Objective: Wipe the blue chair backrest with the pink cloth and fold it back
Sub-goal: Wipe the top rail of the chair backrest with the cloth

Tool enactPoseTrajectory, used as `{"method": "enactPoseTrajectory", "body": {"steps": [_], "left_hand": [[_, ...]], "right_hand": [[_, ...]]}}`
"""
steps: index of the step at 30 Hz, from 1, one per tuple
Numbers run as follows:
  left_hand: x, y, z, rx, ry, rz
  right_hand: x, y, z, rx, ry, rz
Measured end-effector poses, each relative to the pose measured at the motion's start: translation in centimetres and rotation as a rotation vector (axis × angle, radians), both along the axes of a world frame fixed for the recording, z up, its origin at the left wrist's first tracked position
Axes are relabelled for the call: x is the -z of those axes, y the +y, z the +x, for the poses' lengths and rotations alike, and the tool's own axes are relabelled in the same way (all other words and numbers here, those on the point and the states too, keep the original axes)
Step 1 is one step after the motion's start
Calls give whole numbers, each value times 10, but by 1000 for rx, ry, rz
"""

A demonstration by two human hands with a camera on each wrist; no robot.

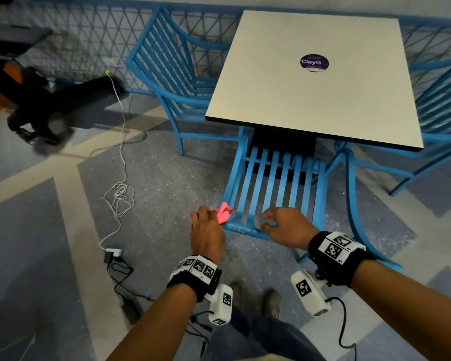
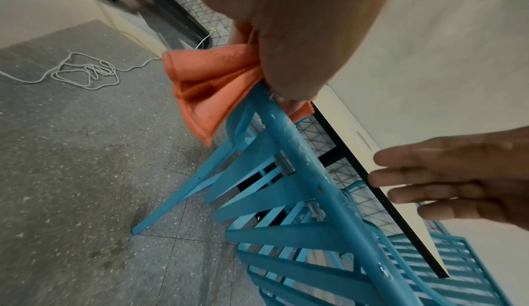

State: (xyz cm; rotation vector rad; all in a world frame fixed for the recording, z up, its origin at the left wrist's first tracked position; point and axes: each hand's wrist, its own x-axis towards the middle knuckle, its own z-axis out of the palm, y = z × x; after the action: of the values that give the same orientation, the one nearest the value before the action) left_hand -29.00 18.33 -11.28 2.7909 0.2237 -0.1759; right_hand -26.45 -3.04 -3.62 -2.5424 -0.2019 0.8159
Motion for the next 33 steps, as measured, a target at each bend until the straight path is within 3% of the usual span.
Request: {"method": "enactPoseTrajectory", "body": {"steps": [8, 21, 26, 30, 33], "left_hand": [[-1, -13, -10, -3, 39, 60], [-11, -63, -34, 174, 80, -231], [-36, -35, -30, 149, 24, -315], [-64, 2, -11, 49, -86, -272], [-67, 26, 11, -23, -74, -257]], "right_hand": [[6, -12, -10, 12, 26, -41], [0, -20, -17, 0, -57, -86], [1, -32, -19, 57, -57, -147], [-1, -39, -20, 100, -50, -146], [-1, -42, -21, 103, -32, -138]]}}
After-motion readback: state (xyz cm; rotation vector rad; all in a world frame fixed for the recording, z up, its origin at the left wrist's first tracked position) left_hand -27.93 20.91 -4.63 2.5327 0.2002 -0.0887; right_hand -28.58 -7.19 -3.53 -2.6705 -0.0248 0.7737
